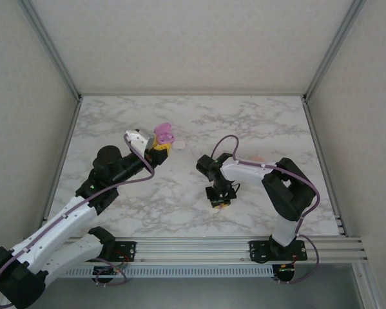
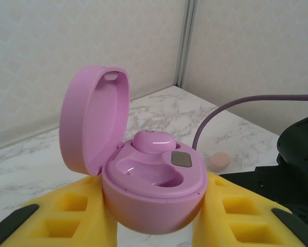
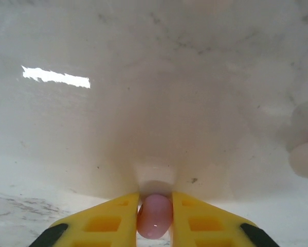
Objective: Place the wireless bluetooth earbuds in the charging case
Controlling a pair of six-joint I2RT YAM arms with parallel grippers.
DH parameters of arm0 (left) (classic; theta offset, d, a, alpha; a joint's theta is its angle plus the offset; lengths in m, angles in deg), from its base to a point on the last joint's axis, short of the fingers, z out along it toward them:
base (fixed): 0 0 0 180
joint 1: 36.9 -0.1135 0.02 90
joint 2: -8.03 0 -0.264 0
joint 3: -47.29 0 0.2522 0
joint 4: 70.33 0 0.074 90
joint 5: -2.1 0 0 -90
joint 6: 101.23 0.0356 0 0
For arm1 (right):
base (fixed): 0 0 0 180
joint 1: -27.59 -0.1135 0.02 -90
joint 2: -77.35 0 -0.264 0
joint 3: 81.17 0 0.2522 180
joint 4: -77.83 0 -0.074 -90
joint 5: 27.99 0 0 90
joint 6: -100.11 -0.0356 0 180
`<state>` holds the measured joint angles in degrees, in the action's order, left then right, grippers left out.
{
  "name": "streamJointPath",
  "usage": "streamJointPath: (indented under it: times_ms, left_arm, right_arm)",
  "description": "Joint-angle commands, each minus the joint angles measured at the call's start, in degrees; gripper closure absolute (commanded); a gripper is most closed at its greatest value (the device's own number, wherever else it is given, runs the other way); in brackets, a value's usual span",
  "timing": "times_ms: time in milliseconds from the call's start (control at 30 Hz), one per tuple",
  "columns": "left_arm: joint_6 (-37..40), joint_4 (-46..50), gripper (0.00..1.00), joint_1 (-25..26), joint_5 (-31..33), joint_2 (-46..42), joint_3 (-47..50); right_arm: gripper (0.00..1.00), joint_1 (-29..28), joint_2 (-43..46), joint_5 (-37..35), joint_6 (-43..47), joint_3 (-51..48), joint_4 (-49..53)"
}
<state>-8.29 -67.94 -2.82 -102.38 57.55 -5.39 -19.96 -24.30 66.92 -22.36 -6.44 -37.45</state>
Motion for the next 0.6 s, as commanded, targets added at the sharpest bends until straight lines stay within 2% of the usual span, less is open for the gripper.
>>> streamJointPath:
  times_ms: [0,133,267,433,567]
  left_arm:
    - [-0.74,-1.99,0.84,0.28,-1.16,0.22,-1.65]
    - [-0.65,-1.98,0.84,0.24,-1.30,0.49,-1.80]
    - [-0.26,-2.22,0.84,0.28,-1.87,0.80,-1.46]
    - [0.82,-7.04,0.85,0.32,-5.16,1.85,0.88]
    - [2.41,-10.07,0.85,0.45,-10.32,3.49,0.84]
  right_arm:
    - [0.83,0.19,2.57,-3.26,-1.17,-0.06,-1.95]
    - [0.84,0.29,5.57,-2.95,-1.03,0.00,-1.49]
    - [0.84,0.91,13.73,-0.88,-1.82,2.19,-1.28]
    - [0.83,3.42,25.77,3.00,-3.44,9.60,-2.16]
    - [0.82,4.48,32.20,6.91,-3.83,15.47,-6.73]
